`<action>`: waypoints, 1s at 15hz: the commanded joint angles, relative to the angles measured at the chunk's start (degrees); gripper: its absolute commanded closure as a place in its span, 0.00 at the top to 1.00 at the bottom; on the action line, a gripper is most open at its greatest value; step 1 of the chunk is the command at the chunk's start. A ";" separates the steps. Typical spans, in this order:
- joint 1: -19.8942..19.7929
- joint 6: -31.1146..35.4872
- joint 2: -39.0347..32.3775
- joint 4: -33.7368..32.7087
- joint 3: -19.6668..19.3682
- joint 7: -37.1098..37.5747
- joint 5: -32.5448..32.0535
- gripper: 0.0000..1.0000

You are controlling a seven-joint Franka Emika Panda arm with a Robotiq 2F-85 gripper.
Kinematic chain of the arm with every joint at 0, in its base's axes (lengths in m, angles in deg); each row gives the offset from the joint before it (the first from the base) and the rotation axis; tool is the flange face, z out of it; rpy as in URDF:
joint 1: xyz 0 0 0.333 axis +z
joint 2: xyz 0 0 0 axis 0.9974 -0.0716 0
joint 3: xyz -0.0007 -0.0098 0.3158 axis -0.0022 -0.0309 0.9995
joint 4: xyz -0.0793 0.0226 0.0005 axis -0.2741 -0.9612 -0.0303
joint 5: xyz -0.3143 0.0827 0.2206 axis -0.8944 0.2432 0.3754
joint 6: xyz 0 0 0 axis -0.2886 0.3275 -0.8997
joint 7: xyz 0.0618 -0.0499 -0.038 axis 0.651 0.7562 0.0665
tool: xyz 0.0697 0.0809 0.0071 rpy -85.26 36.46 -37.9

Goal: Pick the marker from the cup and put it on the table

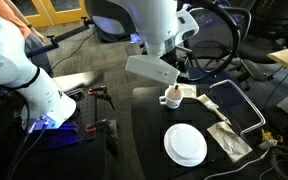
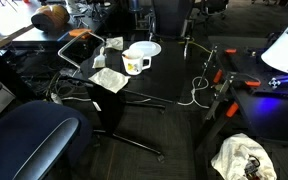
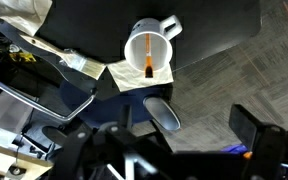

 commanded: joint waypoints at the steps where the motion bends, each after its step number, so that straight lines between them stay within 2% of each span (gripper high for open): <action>1: -5.69 -0.65 -0.77 -0.20 6.02 -1.23 1.92 1.00; 4: -5.72 -0.65 -0.80 -0.28 6.11 -1.23 1.92 1.00; 7: -7.28 1.19 -3.93 -1.17 8.89 -3.67 6.72 1.00; 8: -3.58 3.29 -5.23 -1.30 5.79 -4.49 8.02 1.00; 15: -3.86 6.71 -15.62 -3.24 6.44 -22.04 26.69 1.00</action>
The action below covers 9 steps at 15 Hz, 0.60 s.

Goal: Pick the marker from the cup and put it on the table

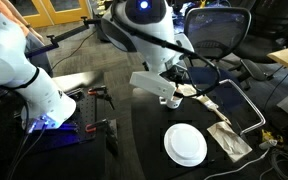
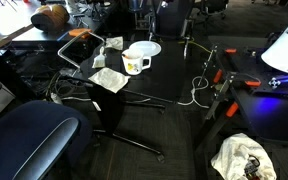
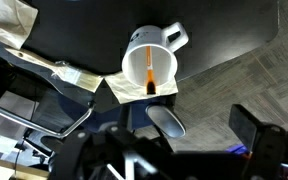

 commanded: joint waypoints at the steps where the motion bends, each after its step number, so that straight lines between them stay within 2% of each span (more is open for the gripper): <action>1: 0.03 2.44 -6.51 -2.96 0.37 -9.95 9.97 1.00; 5: -0.35 3.99 -12.22 -6.27 1.86 -19.15 22.83 1.00; 9: -0.08 3.20 -17.36 -10.03 3.20 -23.56 29.64 1.00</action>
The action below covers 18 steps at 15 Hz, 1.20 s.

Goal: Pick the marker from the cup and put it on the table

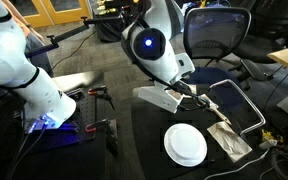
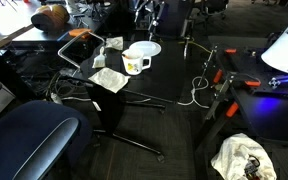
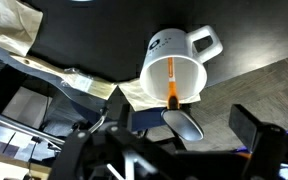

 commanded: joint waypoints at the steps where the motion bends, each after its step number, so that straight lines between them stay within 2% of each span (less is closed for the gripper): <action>1: -0.06 0.56 -5.31 -4.49 1.74 -3.20 4.60 1.00; 8: -0.03 0.14 -11.40 -9.26 3.92 -2.08 3.89 1.00; 9: -0.05 0.02 -11.97 -9.79 4.15 -2.01 3.71 0.92; 11: -0.09 -0.15 -12.93 -10.78 4.48 -1.86 3.43 0.68; 14: -0.14 -0.32 -14.16 -12.03 4.80 -1.52 3.06 0.53; 16: -0.19 -0.49 -14.78 -12.58 4.83 -1.44 2.96 0.49; 17: -0.22 -0.55 -15.07 -12.79 4.82 -1.43 2.97 0.53; 18: -0.26 -0.71 -15.35 -12.93 4.82 -1.39 2.96 0.52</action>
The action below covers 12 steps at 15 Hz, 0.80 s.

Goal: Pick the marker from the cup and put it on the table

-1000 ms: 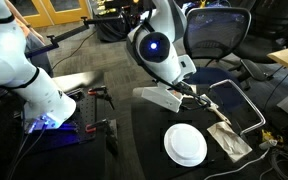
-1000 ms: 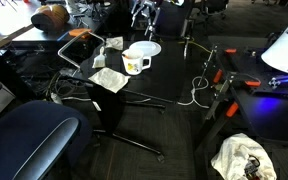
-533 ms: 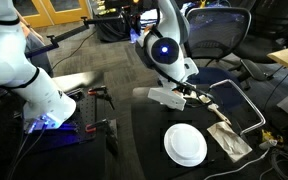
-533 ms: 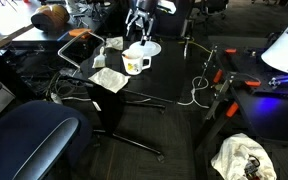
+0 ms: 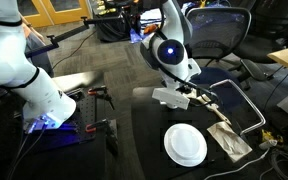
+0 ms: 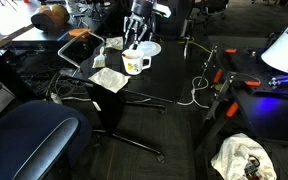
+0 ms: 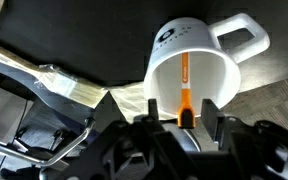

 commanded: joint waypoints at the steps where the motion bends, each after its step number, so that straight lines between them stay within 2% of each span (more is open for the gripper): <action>1: -0.38 -0.83 -1.32 -1.56 0.25 -0.07 0.17 0.54; 5: -0.31 -1.86 -2.62 -2.08 0.38 0.28 -0.20 0.54; 10: -0.41 -2.74 -4.21 -3.11 0.50 0.49 -0.62 0.44; 12: -0.41 -3.20 -4.87 -3.62 0.56 0.59 -0.94 0.46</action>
